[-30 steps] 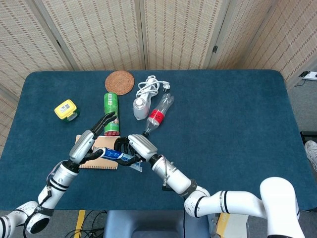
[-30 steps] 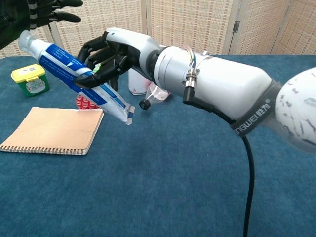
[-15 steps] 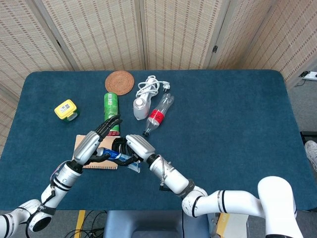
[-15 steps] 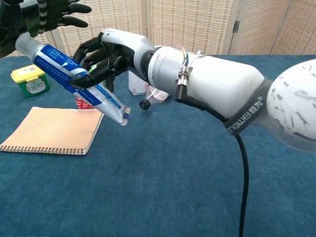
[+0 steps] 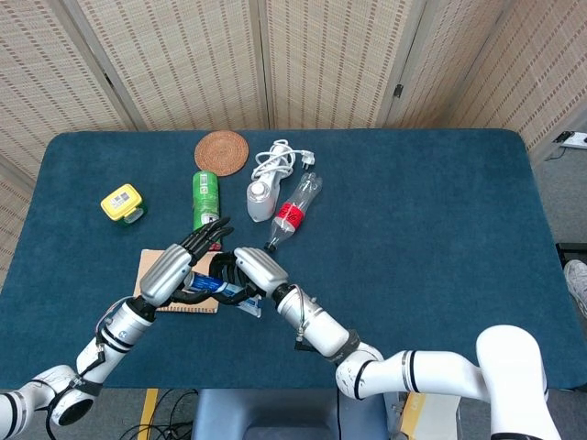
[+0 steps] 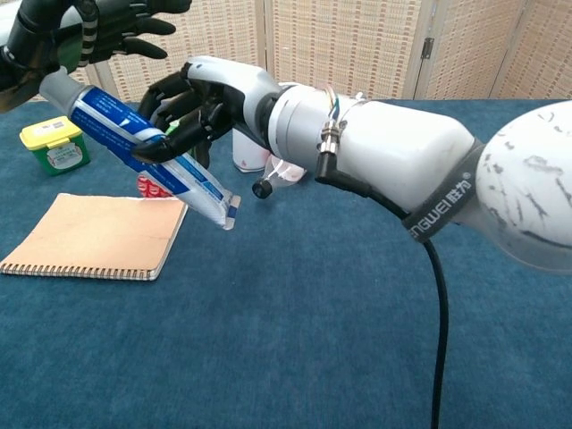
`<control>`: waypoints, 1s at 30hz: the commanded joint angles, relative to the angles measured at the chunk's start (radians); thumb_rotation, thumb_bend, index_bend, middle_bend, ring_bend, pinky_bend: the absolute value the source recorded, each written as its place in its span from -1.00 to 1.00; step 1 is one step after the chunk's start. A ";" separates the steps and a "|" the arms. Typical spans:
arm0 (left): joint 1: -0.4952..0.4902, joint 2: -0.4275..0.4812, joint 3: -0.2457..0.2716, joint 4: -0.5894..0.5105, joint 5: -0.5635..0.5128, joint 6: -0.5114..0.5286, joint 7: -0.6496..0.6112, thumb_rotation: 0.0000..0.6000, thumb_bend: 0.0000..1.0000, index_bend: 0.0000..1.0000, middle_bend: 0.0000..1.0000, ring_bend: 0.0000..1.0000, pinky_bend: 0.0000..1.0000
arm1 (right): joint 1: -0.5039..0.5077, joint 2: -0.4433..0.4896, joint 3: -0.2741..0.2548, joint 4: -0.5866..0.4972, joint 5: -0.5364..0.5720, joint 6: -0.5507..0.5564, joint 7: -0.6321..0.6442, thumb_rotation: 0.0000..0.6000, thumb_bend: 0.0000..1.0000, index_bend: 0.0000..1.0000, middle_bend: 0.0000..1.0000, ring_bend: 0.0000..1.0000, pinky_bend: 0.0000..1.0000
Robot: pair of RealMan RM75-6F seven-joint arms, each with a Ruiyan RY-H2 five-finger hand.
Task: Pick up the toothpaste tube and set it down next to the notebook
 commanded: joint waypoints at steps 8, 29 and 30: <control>-0.007 -0.006 0.013 0.011 0.009 0.011 -0.004 -1.00 -1.00 -1.00 -1.00 -1.00 -0.73 | 0.001 0.005 0.003 -0.005 0.001 -0.003 0.007 1.00 0.12 0.44 0.29 0.18 0.30; 0.061 0.031 0.020 0.053 -0.081 0.059 -0.106 -1.00 -1.00 -1.00 -1.00 -1.00 -0.73 | 0.031 0.228 -0.141 0.009 0.115 -0.133 -0.242 1.00 0.05 0.44 0.27 0.18 0.30; 0.066 0.032 0.022 0.057 -0.084 0.060 -0.108 -1.00 -1.00 -1.00 -1.00 -1.00 -0.73 | 0.038 0.234 -0.156 0.019 0.134 -0.133 -0.269 1.00 0.01 0.44 0.26 0.18 0.30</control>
